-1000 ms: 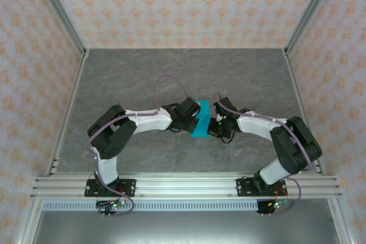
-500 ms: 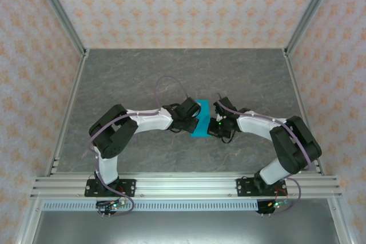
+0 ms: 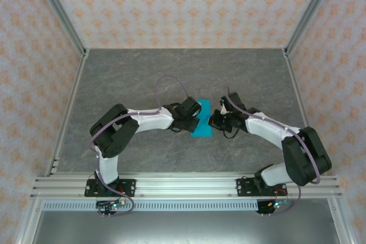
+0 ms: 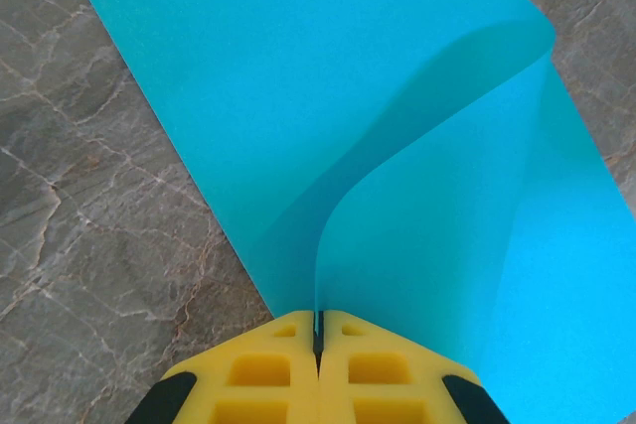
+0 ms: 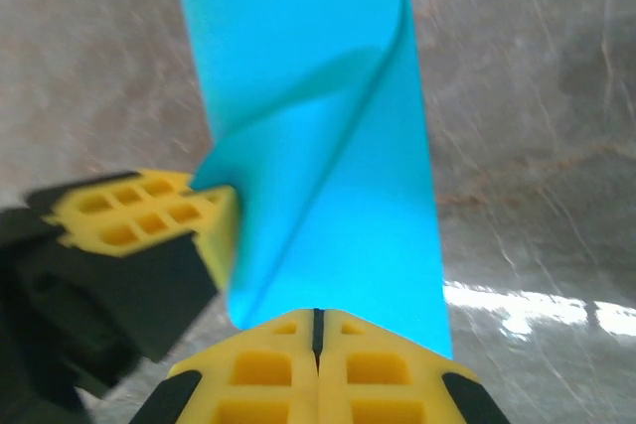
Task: Fold a paper plane with a square sheet of paper (fold left side to right side)
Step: Fold the triangle a second time at the center of the table.
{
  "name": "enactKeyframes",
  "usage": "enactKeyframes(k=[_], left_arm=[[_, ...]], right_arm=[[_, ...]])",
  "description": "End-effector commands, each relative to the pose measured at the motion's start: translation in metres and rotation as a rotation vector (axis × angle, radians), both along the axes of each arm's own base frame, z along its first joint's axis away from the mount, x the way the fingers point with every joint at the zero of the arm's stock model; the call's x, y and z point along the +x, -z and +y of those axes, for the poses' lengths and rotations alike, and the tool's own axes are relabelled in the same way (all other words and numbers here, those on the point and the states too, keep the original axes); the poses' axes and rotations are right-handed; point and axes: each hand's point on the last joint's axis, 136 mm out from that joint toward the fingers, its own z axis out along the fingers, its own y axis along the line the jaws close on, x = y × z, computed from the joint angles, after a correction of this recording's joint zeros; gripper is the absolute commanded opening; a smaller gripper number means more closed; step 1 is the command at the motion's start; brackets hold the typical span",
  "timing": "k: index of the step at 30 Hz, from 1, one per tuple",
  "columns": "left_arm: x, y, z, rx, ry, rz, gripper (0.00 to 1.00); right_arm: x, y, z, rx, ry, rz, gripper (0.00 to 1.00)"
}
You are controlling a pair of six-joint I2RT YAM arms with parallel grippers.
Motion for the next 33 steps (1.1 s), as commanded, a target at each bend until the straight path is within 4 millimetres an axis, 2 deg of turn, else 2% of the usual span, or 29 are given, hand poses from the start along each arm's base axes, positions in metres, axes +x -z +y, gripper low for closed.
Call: enactKeyframes(k=[1,4,8,13,17,33], left_arm=[[-0.011,0.016,0.009,0.040,0.020,0.050,0.03],[-0.012,0.017,0.008,0.036,0.018,0.054,0.03],[-0.011,0.017,0.009,0.038,0.018,0.054,0.03],[-0.012,0.016,0.009,0.038,0.018,0.053,0.02],[-0.012,0.016,0.010,0.038,0.019,0.054,0.02],[-0.014,0.017,0.009,0.037,0.022,0.058,0.02]], right_arm=[[0.012,-0.009,0.019,0.146,0.016,-0.014,0.00],[0.024,-0.014,0.032,0.218,0.023,-0.027,0.00],[0.030,-0.009,0.037,0.201,0.018,-0.020,0.00],[0.031,0.008,0.041,0.179,0.021,0.021,0.00],[0.031,0.015,0.046,0.178,0.008,0.036,0.00],[0.037,0.017,0.050,0.175,0.009,0.033,0.00]])
